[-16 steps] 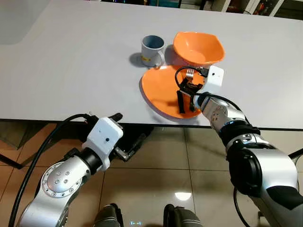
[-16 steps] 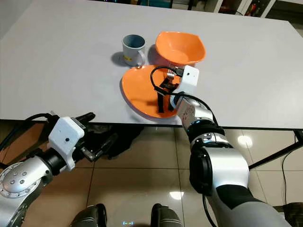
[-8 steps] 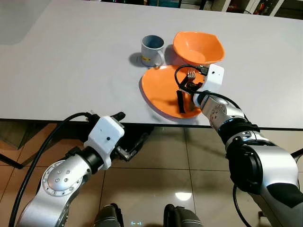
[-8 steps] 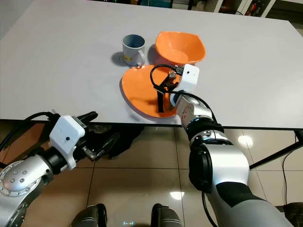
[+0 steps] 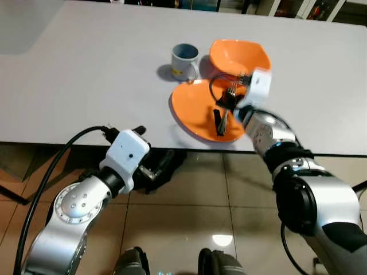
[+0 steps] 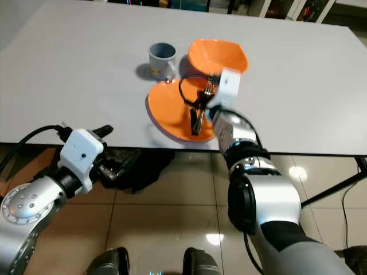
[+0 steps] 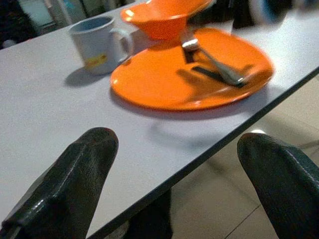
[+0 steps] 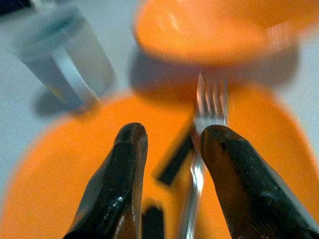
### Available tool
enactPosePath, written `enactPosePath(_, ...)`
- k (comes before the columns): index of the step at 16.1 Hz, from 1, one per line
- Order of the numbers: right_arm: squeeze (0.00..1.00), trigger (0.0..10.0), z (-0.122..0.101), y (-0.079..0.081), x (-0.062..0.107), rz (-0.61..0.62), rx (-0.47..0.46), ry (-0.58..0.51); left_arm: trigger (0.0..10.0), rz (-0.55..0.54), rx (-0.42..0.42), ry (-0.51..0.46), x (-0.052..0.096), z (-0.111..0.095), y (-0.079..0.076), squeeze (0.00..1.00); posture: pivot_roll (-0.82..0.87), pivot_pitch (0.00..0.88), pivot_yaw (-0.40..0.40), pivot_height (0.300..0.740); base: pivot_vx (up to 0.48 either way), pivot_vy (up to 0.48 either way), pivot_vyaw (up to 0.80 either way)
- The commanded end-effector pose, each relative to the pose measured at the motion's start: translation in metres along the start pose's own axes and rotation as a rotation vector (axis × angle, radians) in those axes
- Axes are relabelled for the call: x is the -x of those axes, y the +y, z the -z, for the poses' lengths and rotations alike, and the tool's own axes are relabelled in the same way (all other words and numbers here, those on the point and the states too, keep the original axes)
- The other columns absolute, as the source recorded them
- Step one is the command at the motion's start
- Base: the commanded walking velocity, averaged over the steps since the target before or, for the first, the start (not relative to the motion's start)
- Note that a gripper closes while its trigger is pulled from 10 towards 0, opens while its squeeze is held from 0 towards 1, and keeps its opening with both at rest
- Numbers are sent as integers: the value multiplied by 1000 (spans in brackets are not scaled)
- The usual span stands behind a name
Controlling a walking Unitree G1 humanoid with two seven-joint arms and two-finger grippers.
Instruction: Setting the table
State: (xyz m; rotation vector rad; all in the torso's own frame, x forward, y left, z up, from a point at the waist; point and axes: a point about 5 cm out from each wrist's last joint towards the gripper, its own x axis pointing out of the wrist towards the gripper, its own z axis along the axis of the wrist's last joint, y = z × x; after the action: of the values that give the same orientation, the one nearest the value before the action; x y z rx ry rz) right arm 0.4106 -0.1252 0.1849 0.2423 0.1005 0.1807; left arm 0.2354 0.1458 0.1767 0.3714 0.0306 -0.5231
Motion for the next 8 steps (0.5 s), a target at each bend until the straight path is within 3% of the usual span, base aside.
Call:
enactPosePath(1, 0, 10000, -21, 4, 4, -87, 113, -142, 10000, -72, -2, 24, -1, 4, 6, 0, 18, 89, -69, 740, 0, 480, 0)
enactPosePath(2, 0, 10000, -23, 10, 18, -167, 212, -205, 10000, -132, 16, 29, -3, 7, 10, 0, 8, 73, -67, 740, 0, 480, 0)
enactPosePath(4, 0, 10000, -11, 5, 59, -205, 245, -256, 10000, -193, 56, 28, -6, 8, 11, 0, -2, 54, -66, 740, 0, 480, 0)
enactPosePath(6, 0, 10000, 13, -14, 83, -76, 134, -219, 10000, -232, 71, 40, -13, 10, 14, 0, -29, 30, -40, 740, 0, 480, 0)
enactPosePath(8, 0, 10000, 22, -14, 100, -27, 114, -237, 10000, -258, 40, 9, -22, 6, 18, 0, -37, 21, -24, 740, 0, 480, 0)
